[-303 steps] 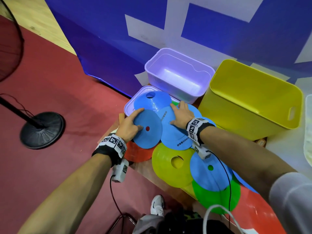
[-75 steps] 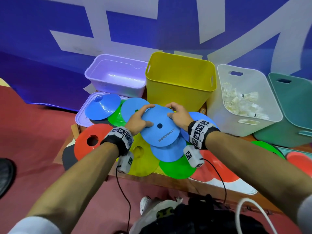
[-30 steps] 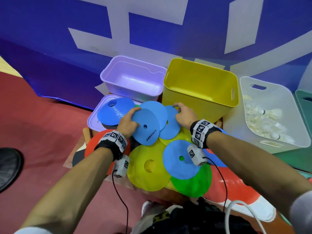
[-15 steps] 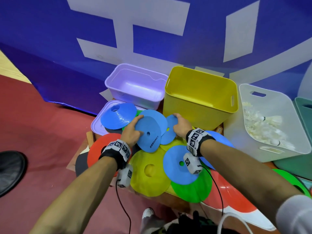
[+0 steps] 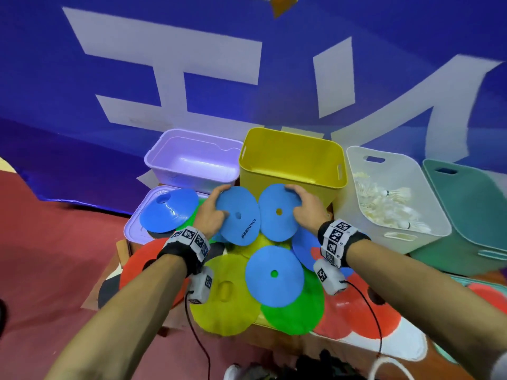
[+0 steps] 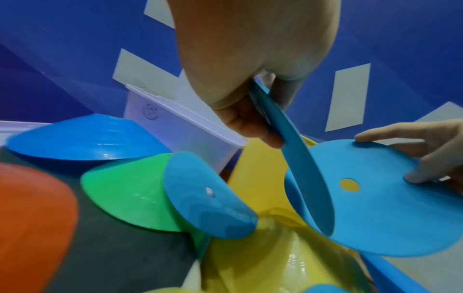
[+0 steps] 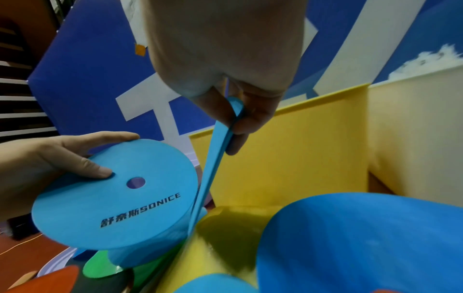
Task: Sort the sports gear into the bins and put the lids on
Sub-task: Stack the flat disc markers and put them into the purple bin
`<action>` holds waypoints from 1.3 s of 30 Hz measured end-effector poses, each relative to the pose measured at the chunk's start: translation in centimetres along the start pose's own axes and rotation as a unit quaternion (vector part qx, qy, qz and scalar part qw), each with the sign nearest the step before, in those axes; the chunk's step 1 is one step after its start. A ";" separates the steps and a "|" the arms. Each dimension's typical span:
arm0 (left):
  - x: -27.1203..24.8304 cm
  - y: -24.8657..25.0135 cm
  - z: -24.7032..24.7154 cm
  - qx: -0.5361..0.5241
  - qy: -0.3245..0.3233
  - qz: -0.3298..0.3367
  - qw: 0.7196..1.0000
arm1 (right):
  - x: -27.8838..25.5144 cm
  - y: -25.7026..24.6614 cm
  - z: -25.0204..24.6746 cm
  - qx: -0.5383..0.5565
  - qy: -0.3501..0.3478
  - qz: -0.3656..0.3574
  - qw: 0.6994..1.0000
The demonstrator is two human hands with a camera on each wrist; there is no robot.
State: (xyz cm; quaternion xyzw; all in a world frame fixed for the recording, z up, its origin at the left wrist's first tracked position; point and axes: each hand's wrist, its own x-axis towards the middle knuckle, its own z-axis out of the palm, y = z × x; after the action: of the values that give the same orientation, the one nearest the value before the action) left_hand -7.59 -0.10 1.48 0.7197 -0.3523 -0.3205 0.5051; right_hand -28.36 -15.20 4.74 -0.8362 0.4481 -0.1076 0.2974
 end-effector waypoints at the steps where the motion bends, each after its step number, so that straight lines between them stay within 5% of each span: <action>1: 0.2 0.6 0.7 -0.016 -0.008 0.011 1.000 | -0.3 0.4 -0.9 0.002 0.017 0.002 1.000; 18: 1.1 8.5 17.2 -0.102 -0.136 0.038 0.985 | -7.7 13.2 -12.5 0.139 0.185 0.115 0.966; 39: 0.9 19.1 34.3 -0.067 -0.161 0.096 0.980 | -9.5 27.6 -25.4 0.222 0.259 0.152 0.927</action>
State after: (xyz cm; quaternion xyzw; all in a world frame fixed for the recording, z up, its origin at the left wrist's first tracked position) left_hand -38.62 -22.63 9.87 0.5859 -0.4742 -0.4055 0.5172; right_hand -64.13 -29.28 9.52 -0.6132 0.5962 -0.3707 0.3621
